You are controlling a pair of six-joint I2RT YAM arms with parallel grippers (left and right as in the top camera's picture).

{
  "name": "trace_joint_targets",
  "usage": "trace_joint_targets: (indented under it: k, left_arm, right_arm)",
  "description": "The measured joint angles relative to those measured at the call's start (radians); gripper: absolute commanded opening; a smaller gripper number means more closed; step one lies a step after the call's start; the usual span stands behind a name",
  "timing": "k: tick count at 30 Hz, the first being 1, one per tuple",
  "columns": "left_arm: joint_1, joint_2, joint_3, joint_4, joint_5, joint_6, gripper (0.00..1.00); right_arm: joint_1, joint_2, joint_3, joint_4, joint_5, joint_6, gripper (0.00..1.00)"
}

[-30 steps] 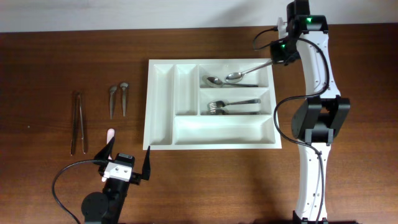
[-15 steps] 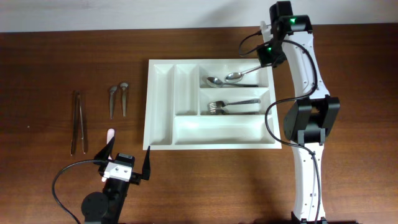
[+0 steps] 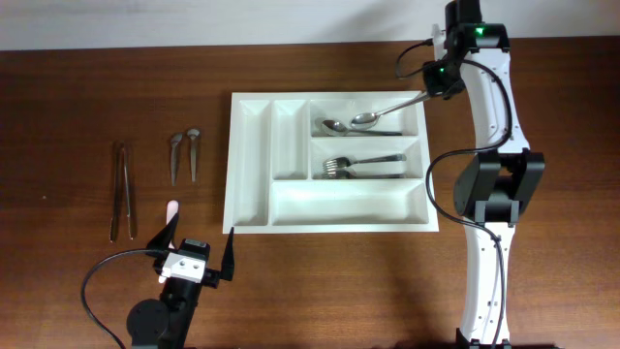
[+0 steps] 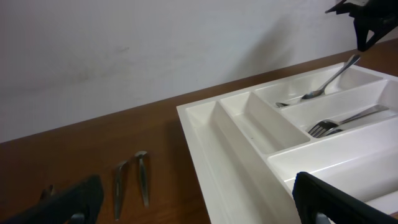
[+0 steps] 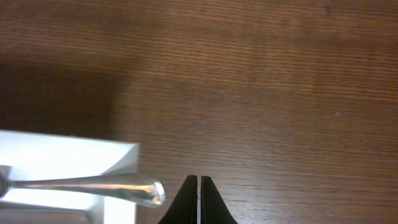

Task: Pack container

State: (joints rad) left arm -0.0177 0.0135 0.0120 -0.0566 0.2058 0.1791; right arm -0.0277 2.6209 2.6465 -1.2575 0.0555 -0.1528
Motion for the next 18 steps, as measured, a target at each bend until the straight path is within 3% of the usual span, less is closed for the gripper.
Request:
trace_joint_targets:
  k: [18]
  left_arm:
    - [0.000,0.000,0.000,0.000,0.000,0.000,0.99]
  right_arm:
    - [-0.006,0.000,0.000,-0.009,-0.008,-0.001,0.04]
